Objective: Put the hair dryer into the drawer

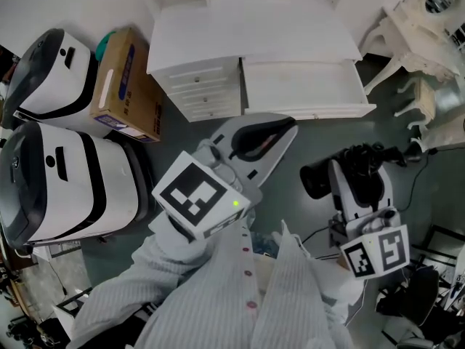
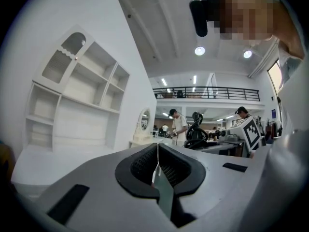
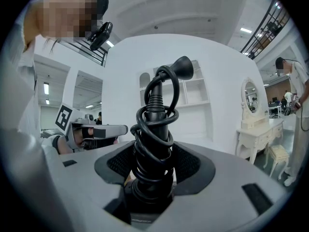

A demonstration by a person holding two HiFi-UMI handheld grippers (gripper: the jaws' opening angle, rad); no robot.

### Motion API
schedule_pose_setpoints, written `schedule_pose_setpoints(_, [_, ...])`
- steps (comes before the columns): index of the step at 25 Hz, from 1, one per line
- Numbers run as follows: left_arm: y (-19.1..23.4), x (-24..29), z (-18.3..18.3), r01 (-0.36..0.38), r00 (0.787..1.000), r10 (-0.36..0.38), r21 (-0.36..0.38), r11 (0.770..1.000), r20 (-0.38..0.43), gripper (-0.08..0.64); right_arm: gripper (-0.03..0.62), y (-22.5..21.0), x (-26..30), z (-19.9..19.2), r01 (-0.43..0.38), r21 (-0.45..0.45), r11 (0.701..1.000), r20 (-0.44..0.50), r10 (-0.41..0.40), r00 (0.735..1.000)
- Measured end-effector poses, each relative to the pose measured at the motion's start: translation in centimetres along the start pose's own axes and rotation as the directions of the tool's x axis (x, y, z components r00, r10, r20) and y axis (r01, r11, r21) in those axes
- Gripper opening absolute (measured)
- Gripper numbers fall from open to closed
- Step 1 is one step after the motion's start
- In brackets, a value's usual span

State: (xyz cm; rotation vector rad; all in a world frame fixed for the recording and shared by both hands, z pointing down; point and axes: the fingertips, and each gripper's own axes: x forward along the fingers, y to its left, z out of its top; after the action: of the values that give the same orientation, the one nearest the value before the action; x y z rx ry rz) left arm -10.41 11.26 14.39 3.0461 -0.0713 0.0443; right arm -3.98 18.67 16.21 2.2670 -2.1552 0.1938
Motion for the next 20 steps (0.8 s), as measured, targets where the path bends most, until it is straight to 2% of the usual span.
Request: schedule_pose_setpoints(20, [6.8,5.1,-0.1,-0.027,1.0,0.028,-0.046,0.999,0.005,0.012,0.229,-5.8,6.8,0.5,0.016,0.001,1.0,-0.048,-0.016,0.999])
